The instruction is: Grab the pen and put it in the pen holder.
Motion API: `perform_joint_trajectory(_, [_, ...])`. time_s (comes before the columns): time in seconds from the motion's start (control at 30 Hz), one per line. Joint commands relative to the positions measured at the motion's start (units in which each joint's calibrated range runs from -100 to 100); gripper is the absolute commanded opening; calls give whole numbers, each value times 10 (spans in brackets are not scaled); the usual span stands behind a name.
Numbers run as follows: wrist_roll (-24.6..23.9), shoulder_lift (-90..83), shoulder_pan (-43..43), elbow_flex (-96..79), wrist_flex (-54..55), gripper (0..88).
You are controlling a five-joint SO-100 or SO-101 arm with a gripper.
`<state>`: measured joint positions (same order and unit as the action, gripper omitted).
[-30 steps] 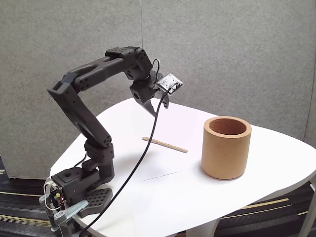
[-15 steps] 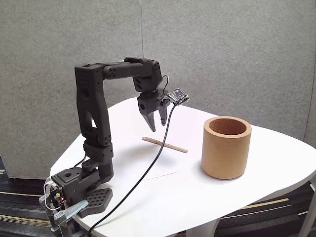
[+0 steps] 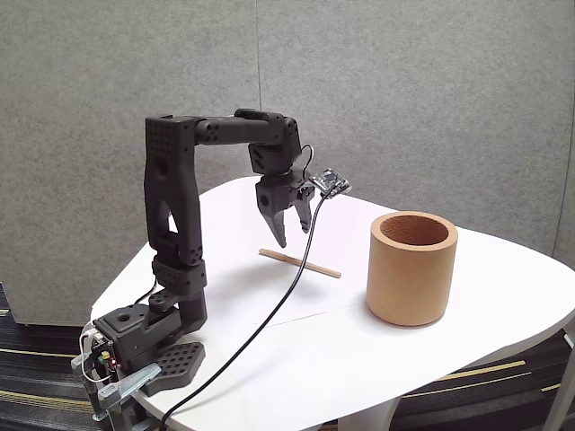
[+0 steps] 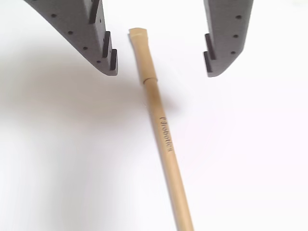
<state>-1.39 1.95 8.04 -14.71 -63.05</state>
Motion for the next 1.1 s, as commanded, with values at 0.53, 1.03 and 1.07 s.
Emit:
perform_joint_trajectory(0.53, [4,80,-1,-42,36,391])
perform_joint_trajectory(1.03, [0,124,-1,14,23,378])
perform_joint_trajectory(1.07, [0,124,-1,14,22,358])
